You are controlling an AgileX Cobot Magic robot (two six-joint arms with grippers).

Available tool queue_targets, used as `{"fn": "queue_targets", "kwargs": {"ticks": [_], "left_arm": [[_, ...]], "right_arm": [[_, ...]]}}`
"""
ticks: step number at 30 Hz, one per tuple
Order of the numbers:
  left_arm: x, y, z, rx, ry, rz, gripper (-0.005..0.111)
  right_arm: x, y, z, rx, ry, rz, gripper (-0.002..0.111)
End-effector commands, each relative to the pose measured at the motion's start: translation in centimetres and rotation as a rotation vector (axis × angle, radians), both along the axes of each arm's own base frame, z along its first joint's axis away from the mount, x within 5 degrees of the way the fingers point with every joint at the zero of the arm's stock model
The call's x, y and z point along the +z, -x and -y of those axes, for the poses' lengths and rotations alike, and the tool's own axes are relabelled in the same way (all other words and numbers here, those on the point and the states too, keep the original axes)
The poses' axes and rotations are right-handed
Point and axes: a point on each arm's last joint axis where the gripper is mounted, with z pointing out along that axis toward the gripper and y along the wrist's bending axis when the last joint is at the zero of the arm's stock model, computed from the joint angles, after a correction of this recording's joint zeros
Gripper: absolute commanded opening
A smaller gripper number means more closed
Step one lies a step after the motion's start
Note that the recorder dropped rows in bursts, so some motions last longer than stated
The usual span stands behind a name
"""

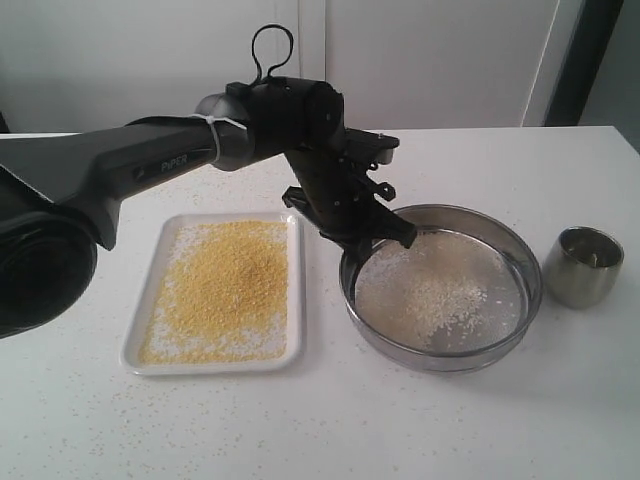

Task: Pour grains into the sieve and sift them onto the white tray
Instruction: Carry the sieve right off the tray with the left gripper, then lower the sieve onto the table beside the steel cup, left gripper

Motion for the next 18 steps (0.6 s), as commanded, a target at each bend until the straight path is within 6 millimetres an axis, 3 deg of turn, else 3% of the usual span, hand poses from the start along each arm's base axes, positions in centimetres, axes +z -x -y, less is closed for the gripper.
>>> {"fn": "queue_targets", "kwargs": {"ticks": [1, 11, 18], "left_arm": [[0.4, 0.4, 1.0, 0.019, 0.075, -0.020, 0.000], [-1.5, 0.6, 1.6, 0.014, 0.061, -0.053, 0.000], [-1.5, 0.5, 1.7, 0.013, 0.065, -0.048, 0.000]], "right_arm": [[0.3, 0.1, 0.1, -0.008, -0.001, 0.025, 0.000], [0.3, 0.1, 0.1, -0.008, -0.001, 0.025, 0.000], [0.3, 0.1, 0.1, -0.008, -0.001, 0.025, 0.000]]}}
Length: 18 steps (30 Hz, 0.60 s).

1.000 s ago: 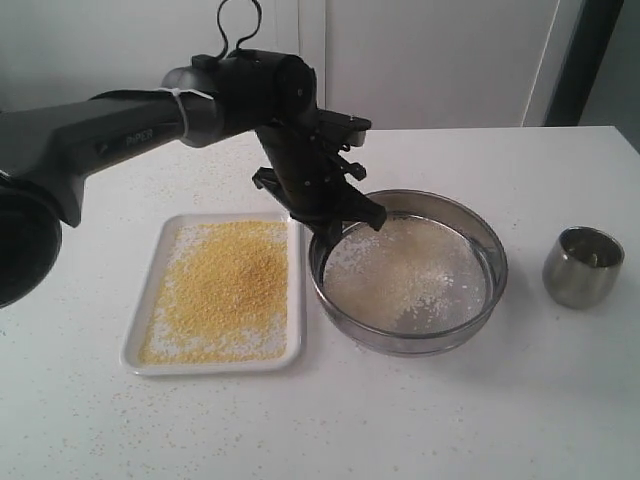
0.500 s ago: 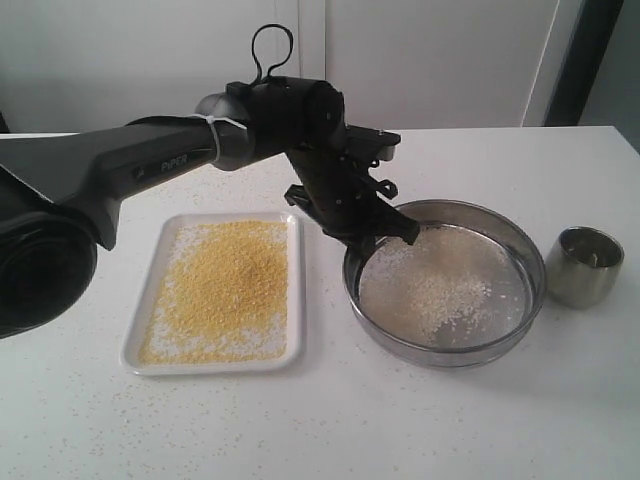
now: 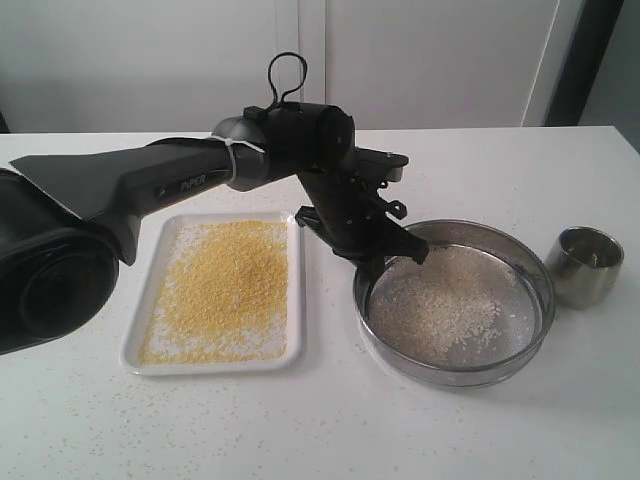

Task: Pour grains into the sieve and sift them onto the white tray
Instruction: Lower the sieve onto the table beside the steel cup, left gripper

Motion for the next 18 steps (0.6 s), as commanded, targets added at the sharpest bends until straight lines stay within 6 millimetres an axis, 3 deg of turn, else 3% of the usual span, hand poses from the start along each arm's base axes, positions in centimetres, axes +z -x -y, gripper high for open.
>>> {"fn": "queue_targets", "kwargs": {"ticks": [1, 14, 18], "left_arm": [[0.75, 0.16, 0.34, 0.013, 0.041, -0.007, 0.000], [0.80, 0.07, 0.40, 0.008, 0.048, 0.006, 0.000], [0.81, 0.06, 0.41, 0.009, 0.048, 0.007, 0.013]], "right_arm": [[0.27, 0.12, 0.09, -0.008, -0.001, 0.023, 0.000], [0.27, 0.12, 0.09, -0.008, -0.001, 0.023, 0.000], [0.27, 0.12, 0.09, -0.008, -0.001, 0.023, 0.000]]}}
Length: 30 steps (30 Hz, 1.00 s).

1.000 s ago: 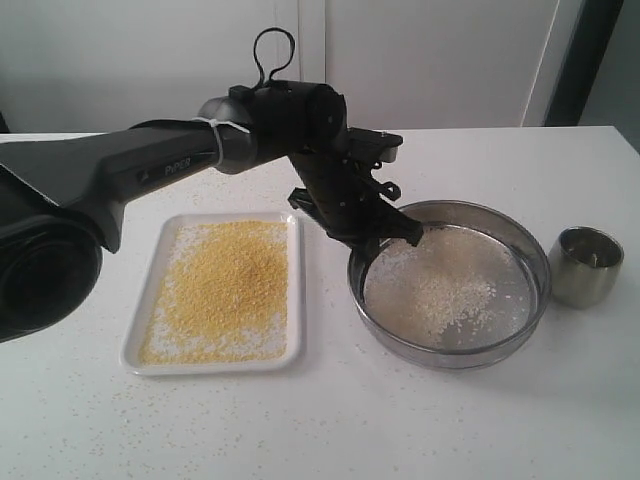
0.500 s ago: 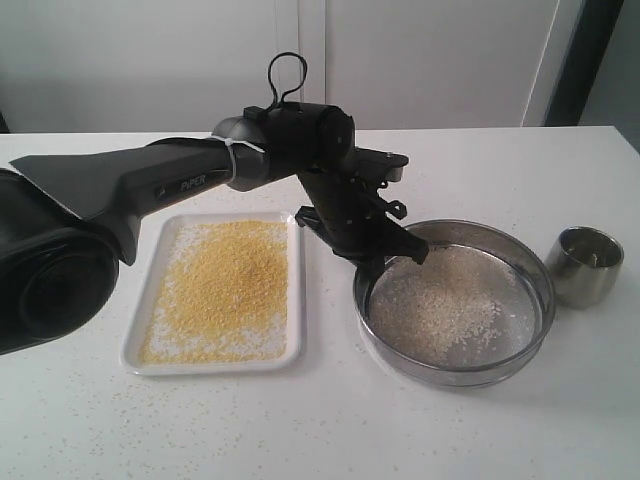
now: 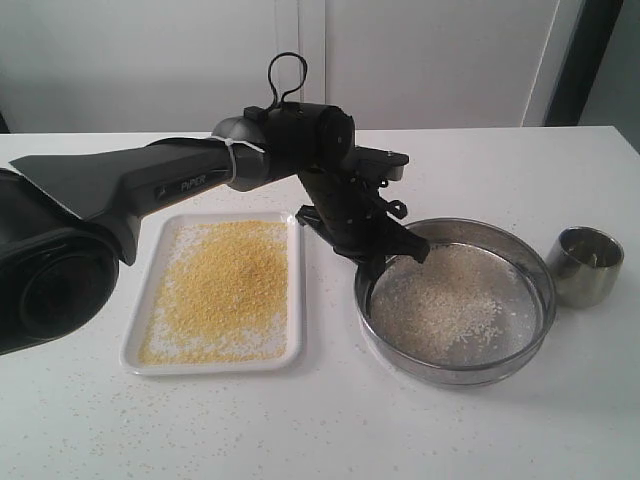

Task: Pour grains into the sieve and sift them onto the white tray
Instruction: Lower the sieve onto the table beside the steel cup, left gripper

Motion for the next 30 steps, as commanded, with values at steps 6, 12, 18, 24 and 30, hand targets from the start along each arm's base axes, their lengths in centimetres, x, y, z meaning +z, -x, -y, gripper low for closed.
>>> {"fn": "queue_targets", "kwargs": {"ticks": [6, 12, 18, 24, 30], "left_arm": [[0.8, 0.1, 0.3, 0.006, 0.039, -0.001, 0.045], [0.8, 0.1, 0.3, 0.006, 0.039, -0.001, 0.052], [1.1, 0.3, 0.2, 0.002, 0.036, -0.005, 0.052], [3.3, 1.1, -0.3, -0.017, 0.020, -0.027, 0.052], [6.7, 2.2, -1.3, -0.036, 0.017, -0.034, 0.052]], "right_arm": [[0.3, 0.1, 0.1, -0.008, -0.001, 0.023, 0.000], [0.3, 0.1, 0.1, -0.008, -0.001, 0.023, 0.000], [0.3, 0.1, 0.1, -0.008, -0.001, 0.023, 0.000], [0.3, 0.1, 0.1, -0.008, -0.001, 0.023, 0.000], [0.3, 0.1, 0.1, -0.008, -0.001, 0.023, 0.000]]}}
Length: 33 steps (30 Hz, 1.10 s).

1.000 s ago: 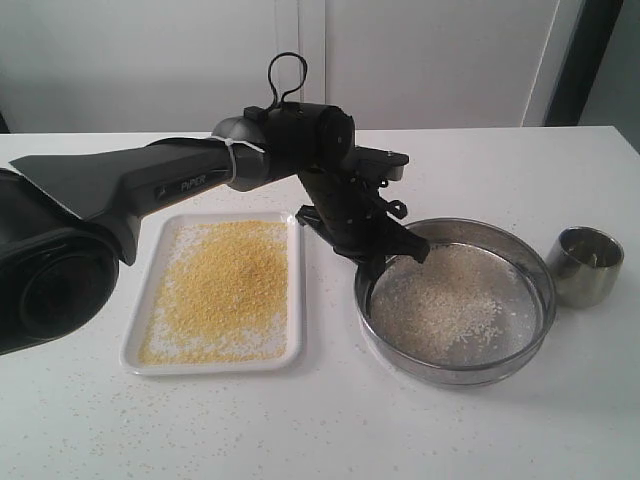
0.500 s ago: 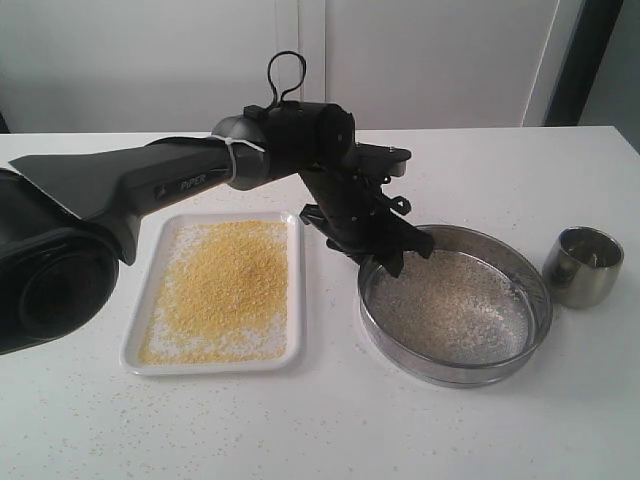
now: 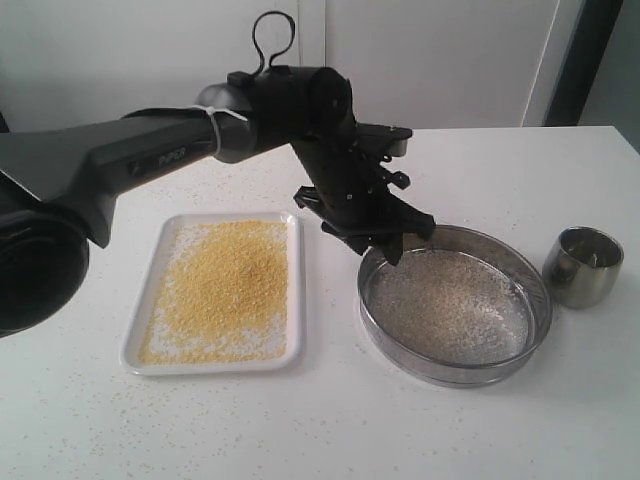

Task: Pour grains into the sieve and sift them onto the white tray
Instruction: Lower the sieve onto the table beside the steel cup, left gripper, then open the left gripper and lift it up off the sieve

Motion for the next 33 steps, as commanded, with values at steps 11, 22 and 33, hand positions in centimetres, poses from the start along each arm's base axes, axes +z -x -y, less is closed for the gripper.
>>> {"fn": "queue_targets", "kwargs": {"ticks": [11, 22, 33], "left_arm": [[6.0, 2.4, -2.2, 0.019, -0.050, -0.049, 0.006], [5.9, 1.7, -3.9, 0.044, -0.101, -0.103, 0.000], [8.1, 0.1, -7.3, 0.109, -0.088, -0.082, 0.000]], "right_arm": [[0.3, 0.1, 0.1, -0.008, -0.001, 0.023, 0.000], [0.3, 0.1, 0.1, -0.008, -0.001, 0.023, 0.000], [0.3, 0.1, 0.1, -0.008, -0.001, 0.023, 0.000]]}}
